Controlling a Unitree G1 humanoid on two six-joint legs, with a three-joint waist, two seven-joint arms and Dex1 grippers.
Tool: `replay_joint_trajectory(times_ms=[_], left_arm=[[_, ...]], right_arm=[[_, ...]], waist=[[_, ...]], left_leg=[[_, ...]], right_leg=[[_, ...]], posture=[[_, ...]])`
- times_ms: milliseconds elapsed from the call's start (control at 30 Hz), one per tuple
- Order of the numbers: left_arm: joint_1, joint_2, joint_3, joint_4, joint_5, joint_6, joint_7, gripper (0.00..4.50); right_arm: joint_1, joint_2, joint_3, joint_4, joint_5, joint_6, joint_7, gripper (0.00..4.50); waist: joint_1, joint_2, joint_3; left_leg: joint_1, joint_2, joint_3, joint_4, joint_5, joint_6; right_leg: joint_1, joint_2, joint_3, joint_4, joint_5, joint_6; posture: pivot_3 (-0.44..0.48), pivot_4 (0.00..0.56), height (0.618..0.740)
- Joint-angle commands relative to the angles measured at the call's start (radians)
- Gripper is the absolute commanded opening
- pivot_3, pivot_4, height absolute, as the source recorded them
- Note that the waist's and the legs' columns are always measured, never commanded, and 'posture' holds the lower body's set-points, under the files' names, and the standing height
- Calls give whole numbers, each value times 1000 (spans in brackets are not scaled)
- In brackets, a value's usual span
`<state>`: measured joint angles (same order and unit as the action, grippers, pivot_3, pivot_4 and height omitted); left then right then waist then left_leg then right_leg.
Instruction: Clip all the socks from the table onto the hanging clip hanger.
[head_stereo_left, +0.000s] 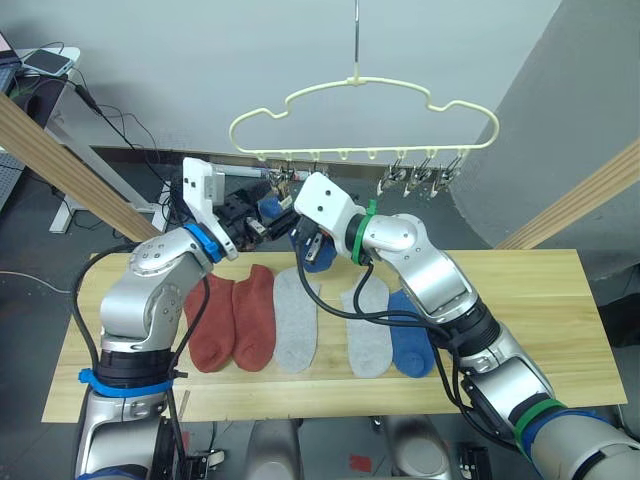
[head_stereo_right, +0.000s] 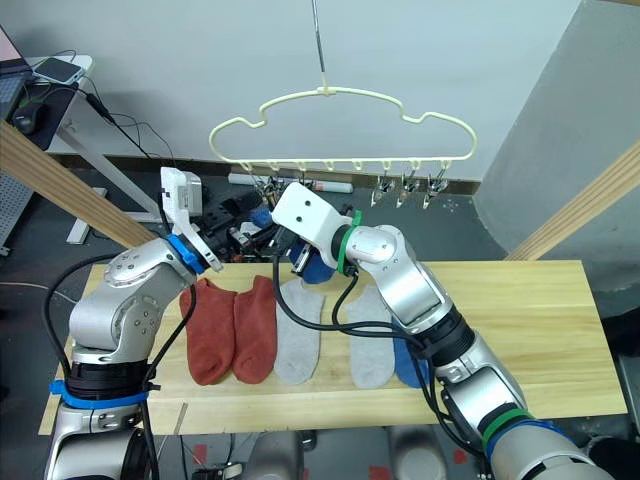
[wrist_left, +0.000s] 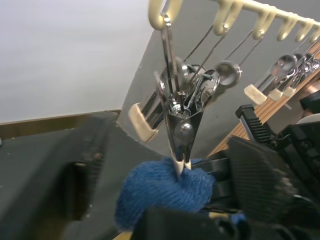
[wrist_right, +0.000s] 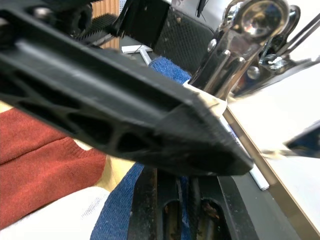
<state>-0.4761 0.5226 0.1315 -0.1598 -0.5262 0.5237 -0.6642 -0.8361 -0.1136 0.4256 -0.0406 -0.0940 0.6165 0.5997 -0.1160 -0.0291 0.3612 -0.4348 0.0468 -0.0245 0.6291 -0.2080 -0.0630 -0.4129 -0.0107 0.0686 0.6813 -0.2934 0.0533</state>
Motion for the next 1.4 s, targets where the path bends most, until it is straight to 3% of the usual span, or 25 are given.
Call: replay_joint_trajectory(times_ms=[33,100,300,500,667,900,1033,1133,1300,1400], left_arm=[[30,18,27,-35,5,-9,4,4451],[38,22,28,-40,11,-15,6,4485],[60,25,28,-52,39,-59,13,4500],[108,15,30,-99,81,-124,30,4500],[139,-3,14,-128,140,-243,37,4500],[166,-99,-32,-182,194,-337,115,4500],[199,-160,-60,-206,229,-372,167,4500],[207,-193,-64,-201,240,-385,197,3894],[193,-226,-73,-161,290,-414,249,2393],[190,-242,-92,-148,292,-419,248,2393]], right_arm=[[-9,25,-13,-35,27,-14,5,0],[-4,31,-17,-37,38,-11,9,255],[26,7,14,-71,32,-4,22,2182],[165,-128,-18,-255,73,25,84,2182],[282,-244,-120,-432,173,50,143,2182],[466,-436,-390,-690,414,134,244,2182],[482,-480,-519,-753,519,222,207,2182],[492,-498,-550,-781,556,254,172,2229],[522,-533,-585,-801,604,272,136,2229],[518,-546,-608,-799,630,280,115,2229]], waist=[[0,0,0],[0,0,0],[0,0,0],[6,0,0],[5,0,0],[5,0,0],[0,0,0],[-2,0,0],[-2,0,0],[-2,-1,0]], left_leg=[[0,0,0,0,0,0],[0,0,0,0,0,0],[0,0,0,0,0,0],[-1,0,0,0,0,0],[-1,0,0,0,0,0],[-1,-2,0,0,0,0],[-1,-2,1,0,0,0],[0,-1,0,0,0,0],[0,-1,1,1,0,0],[0,-2,1,1,0,0]], right_leg=[[0,0,0,0,0,0],[0,0,0,0,0,0],[0,0,0,0,0,0],[0,-1,0,0,0,0],[0,-5,0,0,0,0],[1,-3,-1,-1,0,0],[1,-2,1,-1,0,1],[2,0,1,0,0,0],[2,1,2,-1,0,1],[2,1,2,-1,0,1]], posture=[[-222,369,732],[-218,368,732],[-215,366,732],[-214,366,732],[-213,368,732],[-223,370,732],[-245,373,732],[-261,375,732],[-274,375,732],[-282,374,732]])
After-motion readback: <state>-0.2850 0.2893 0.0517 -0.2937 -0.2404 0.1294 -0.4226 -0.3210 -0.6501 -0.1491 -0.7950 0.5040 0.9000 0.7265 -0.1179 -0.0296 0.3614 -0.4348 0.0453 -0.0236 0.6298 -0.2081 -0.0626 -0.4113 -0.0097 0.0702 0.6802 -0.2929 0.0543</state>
